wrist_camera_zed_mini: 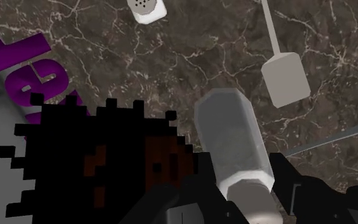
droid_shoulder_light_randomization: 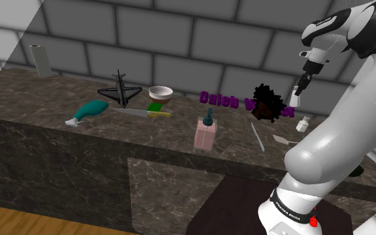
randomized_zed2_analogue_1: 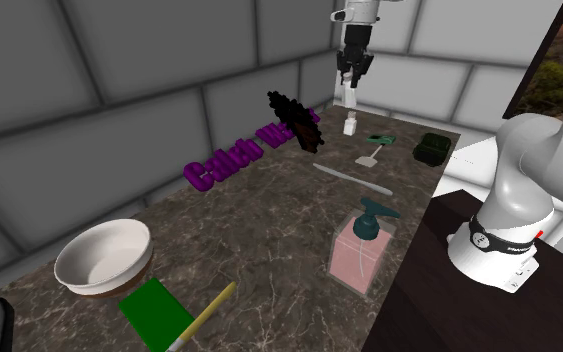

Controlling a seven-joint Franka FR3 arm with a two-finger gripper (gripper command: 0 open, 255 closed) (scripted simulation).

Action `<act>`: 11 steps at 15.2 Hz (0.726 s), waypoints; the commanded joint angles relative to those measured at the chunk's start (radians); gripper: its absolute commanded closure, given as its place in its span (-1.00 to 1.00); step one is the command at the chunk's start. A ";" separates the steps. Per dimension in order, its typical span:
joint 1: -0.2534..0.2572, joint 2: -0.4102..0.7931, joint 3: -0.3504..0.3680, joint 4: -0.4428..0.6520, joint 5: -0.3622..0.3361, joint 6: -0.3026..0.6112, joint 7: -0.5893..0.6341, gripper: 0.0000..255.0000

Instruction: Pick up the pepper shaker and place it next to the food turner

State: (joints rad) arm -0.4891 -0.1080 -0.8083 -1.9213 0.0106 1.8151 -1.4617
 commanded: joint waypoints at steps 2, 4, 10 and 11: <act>-0.002 0.009 -0.005 -0.032 0.006 0.038 -0.011 1.00; -0.002 0.015 -0.008 -0.055 0.011 0.065 -0.016 1.00; -0.004 0.039 -0.015 -0.117 0.029 0.143 -0.035 1.00; -0.004 0.044 -0.017 -0.127 0.033 0.156 -0.039 1.00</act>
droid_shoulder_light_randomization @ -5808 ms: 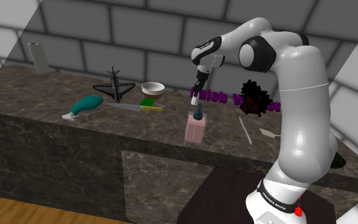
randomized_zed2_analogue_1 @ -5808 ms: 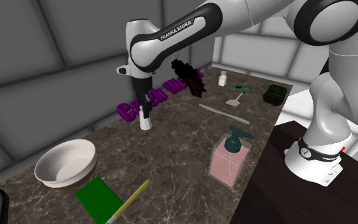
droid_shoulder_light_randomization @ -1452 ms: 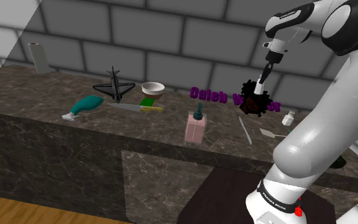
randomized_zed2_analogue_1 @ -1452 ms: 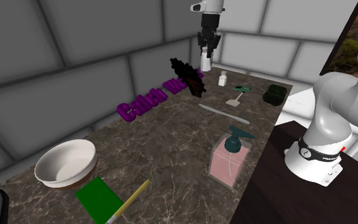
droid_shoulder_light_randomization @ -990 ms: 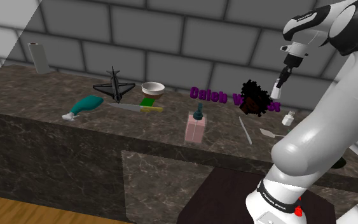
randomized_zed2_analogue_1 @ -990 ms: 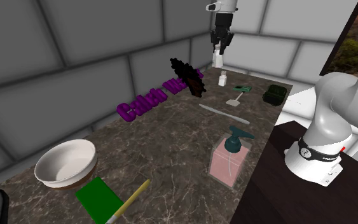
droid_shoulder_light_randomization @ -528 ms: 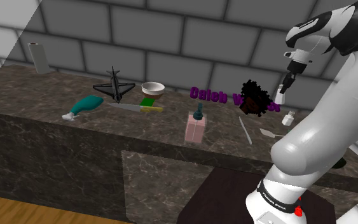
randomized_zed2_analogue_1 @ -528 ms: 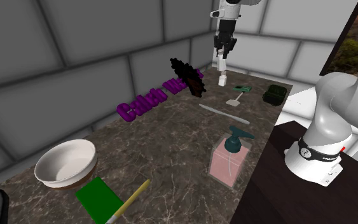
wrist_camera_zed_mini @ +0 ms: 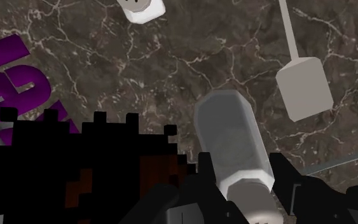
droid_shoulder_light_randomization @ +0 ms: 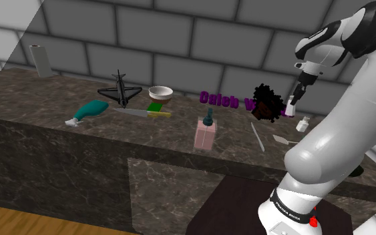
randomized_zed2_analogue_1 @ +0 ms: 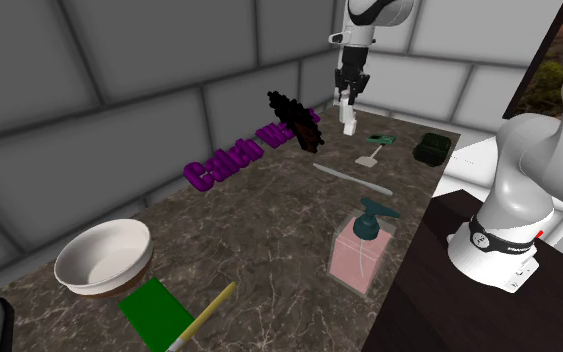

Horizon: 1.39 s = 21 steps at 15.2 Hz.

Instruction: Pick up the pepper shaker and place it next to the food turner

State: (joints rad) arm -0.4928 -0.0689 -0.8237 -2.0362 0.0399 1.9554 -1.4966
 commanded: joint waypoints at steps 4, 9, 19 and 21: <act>-0.001 0.029 -0.006 -0.048 0.024 0.067 -0.022 1.00; -0.003 0.065 -0.012 -0.088 0.057 0.130 -0.050 1.00; -0.013 0.153 -0.010 -0.148 0.144 0.242 -0.120 1.00; -0.013 0.153 -0.010 -0.148 0.144 0.242 -0.120 1.00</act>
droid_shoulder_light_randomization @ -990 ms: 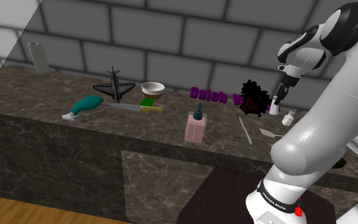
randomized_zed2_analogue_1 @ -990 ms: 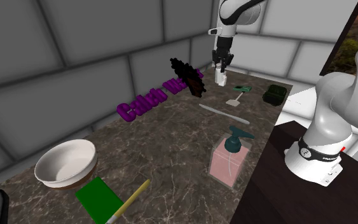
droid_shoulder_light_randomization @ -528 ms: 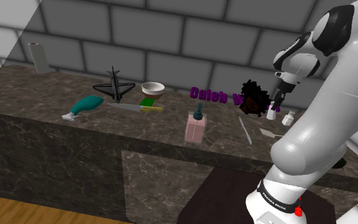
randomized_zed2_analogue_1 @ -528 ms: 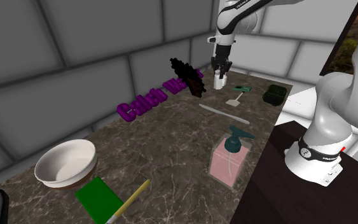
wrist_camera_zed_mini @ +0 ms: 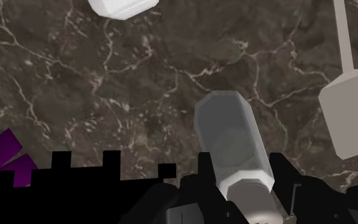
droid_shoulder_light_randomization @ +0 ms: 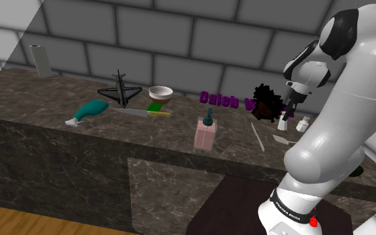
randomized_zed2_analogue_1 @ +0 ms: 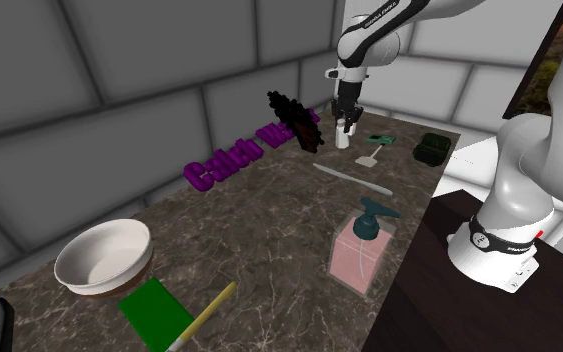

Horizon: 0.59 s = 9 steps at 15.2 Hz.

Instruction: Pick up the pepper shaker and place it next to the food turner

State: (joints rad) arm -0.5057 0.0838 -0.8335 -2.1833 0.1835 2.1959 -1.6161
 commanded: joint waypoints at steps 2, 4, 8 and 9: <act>0.000 0.001 0.000 -0.001 0.001 0.001 -0.001 1.00; 0.000 0.001 0.000 -0.001 0.001 0.001 -0.001 1.00; 0.000 0.000 0.000 -0.001 0.001 0.001 -0.001 -1.00; 0.000 0.000 0.000 -0.001 0.001 0.001 -0.001 -1.00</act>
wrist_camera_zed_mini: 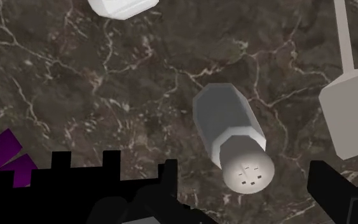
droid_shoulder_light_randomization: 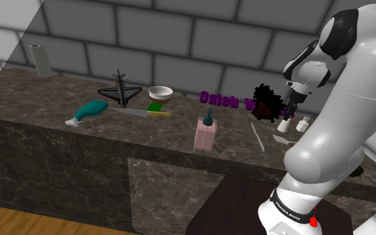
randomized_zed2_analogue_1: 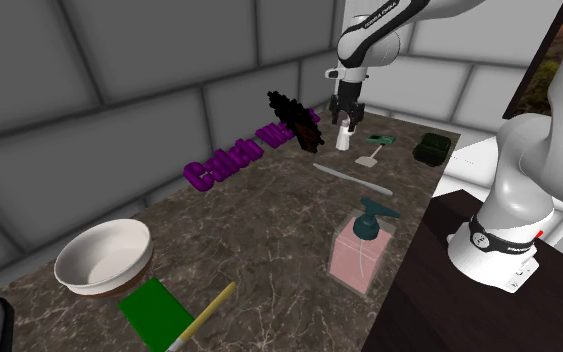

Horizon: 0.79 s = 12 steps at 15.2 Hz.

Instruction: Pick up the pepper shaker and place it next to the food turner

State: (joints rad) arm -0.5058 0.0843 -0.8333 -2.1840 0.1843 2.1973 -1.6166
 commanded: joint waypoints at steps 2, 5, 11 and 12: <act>0.000 0.000 0.000 0.000 0.000 0.000 0.000 -1.00; 0.008 -0.066 -0.009 0.051 -0.068 -0.091 0.048 -1.00; 0.008 -0.081 -0.009 0.067 -0.083 -0.116 0.058 -1.00; 0.008 -0.081 -0.009 0.067 -0.083 -0.116 0.058 -1.00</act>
State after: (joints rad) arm -0.4983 0.0027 -0.8420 -2.1177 0.1018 2.0821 -1.5585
